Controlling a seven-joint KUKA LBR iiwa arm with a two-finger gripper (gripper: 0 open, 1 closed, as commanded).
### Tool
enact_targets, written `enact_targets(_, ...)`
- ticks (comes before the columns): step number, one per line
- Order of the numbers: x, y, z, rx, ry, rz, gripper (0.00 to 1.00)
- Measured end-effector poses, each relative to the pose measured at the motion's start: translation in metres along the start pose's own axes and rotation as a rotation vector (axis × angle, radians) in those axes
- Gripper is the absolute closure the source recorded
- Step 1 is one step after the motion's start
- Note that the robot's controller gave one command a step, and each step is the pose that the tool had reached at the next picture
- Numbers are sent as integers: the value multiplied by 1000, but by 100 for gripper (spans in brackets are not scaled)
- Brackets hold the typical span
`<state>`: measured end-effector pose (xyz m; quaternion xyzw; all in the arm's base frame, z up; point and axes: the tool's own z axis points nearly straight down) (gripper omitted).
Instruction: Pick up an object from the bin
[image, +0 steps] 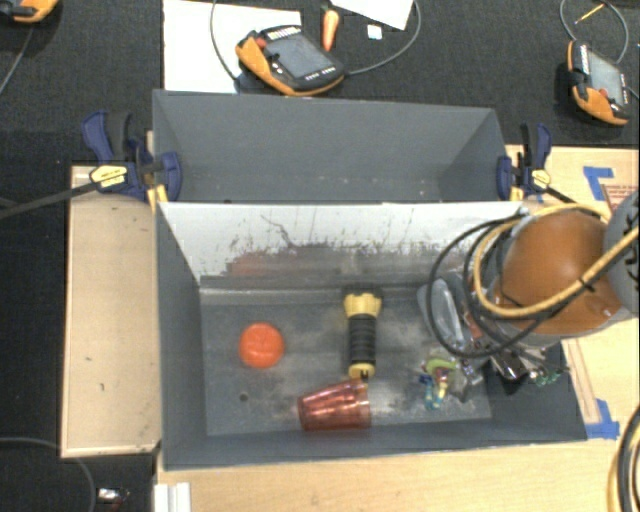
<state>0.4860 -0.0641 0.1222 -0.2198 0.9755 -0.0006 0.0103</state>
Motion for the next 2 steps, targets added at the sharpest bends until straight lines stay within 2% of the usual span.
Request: enact_targets(2,-1,0,-39,-1,1,4,100)
